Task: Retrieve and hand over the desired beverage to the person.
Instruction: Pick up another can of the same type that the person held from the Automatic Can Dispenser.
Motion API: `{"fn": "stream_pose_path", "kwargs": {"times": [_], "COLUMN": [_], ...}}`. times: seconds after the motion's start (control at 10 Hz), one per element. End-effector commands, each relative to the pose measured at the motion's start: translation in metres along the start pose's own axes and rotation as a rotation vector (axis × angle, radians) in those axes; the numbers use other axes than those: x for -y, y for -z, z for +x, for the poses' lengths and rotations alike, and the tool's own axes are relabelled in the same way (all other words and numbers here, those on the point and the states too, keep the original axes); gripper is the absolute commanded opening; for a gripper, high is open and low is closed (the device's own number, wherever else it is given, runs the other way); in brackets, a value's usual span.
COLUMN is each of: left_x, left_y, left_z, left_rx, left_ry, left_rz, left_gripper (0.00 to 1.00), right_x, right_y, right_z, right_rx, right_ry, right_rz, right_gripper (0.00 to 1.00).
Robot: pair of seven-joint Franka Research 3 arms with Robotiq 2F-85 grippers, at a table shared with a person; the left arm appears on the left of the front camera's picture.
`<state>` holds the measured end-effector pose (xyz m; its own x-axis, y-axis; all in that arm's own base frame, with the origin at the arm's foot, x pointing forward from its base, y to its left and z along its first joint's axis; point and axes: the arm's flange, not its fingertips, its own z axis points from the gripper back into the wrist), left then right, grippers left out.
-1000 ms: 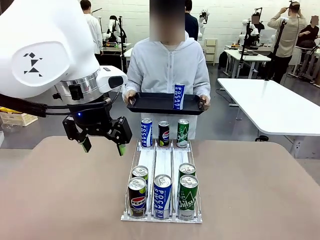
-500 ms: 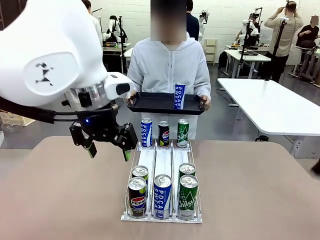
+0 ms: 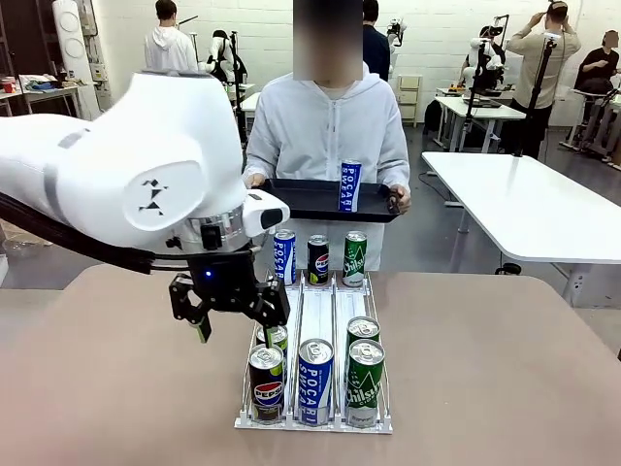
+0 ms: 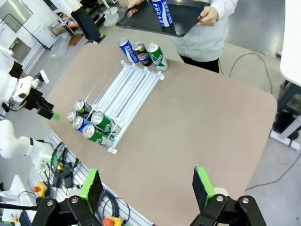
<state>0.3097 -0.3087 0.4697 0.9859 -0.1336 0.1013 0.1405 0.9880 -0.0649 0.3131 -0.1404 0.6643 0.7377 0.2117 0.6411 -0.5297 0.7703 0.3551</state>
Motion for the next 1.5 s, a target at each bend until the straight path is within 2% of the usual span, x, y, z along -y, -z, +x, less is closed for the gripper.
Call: {"fn": "stream_pose_path", "kwargs": {"times": [0.0, 0.9, 1.4], "left_x": [0.016, 0.030, 0.031], "left_y": [0.006, 0.044, 0.055], "left_z": [0.005, 0.020, 0.024], "left_rx": [0.001, -0.064, -0.035], "left_ry": [-0.020, -0.030, -0.063], "left_rz": [0.002, 0.035, 0.072], "left_gripper": [1.00, 1.00, 1.00], "right_x": [0.001, 0.001, 0.001], "right_y": [0.001, 0.001, 0.001], "right_z": [0.000, 0.000, 0.000], "right_rx": [0.015, 0.015, 0.015], "right_ry": [-0.004, -0.004, -0.004], "right_rz": [0.019, 0.019, 0.019], "right_gripper": [1.00, 1.00, 1.00]}}
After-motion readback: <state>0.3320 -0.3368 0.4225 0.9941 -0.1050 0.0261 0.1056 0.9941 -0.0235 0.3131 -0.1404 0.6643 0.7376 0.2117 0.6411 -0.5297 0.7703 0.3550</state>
